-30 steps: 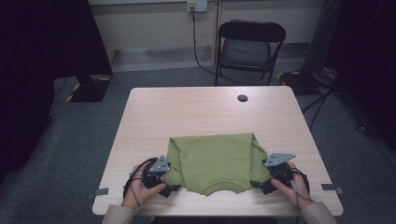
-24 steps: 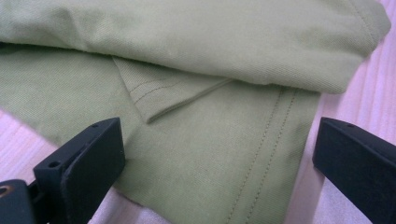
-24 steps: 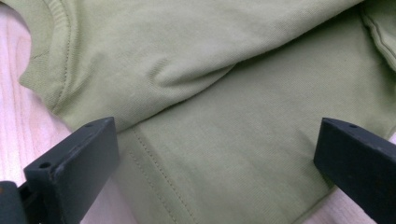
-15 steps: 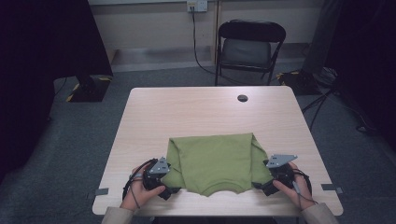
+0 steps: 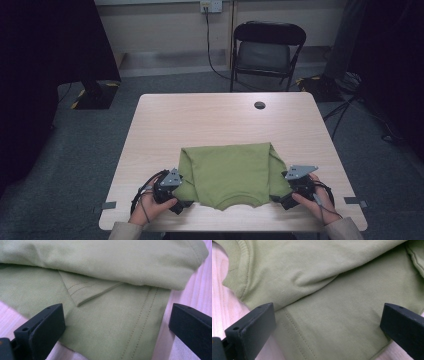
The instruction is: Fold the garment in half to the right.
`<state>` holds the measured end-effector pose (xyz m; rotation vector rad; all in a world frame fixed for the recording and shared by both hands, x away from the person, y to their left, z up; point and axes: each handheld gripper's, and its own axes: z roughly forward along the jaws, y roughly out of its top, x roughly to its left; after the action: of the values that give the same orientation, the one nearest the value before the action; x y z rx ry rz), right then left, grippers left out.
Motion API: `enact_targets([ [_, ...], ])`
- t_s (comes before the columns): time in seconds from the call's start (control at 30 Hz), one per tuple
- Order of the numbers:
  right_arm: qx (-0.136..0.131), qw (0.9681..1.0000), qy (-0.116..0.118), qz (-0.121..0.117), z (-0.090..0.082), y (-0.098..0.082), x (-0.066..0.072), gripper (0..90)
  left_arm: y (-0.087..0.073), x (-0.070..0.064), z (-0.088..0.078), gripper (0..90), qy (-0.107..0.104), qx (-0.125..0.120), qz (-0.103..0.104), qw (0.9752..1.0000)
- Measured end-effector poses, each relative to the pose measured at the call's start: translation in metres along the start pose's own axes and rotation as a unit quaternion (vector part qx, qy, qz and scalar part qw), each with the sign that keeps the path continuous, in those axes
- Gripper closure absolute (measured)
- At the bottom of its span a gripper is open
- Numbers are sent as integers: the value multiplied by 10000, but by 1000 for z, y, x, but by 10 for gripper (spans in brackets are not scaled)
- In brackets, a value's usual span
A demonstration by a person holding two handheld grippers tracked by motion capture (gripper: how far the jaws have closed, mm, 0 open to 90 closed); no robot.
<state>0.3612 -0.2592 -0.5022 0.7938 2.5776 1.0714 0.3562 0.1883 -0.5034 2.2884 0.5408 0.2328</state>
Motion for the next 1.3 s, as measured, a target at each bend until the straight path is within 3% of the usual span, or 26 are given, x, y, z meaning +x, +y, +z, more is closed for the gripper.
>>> enact_targets([
  [0.17,-1,10000,-19,20,0,0,0,0,0,1,0,0,-40,-24,-59,10000],
  [0.27,-3,10000,-19,19,0,0,0,0,1,4,-3,10,-133,-146,-389,9990],
  [0.4,63,9999,-17,84,-1,3,1,8,5,11,-14,26,101,-382,-519,9979],
  [0.53,-115,9998,-46,162,-7,14,4,9,15,25,-23,20,296,-635,-784,9945],
  [0.63,-140,9998,-154,48,-10,30,11,12,23,38,-23,19,433,-588,-826,9939],
  [0.77,-247,9997,-19,7,-5,51,23,13,35,52,-20,22,551,-612,-866,9928],
  [1.07,-513,9984,113,-194,22,89,55,45,54,77,-12,40,800,-729,-1073,9883],
  [1.3,-528,9973,283,-423,49,113,81,46,58,102,-4,47,1133,-515,-1147,9856],
])
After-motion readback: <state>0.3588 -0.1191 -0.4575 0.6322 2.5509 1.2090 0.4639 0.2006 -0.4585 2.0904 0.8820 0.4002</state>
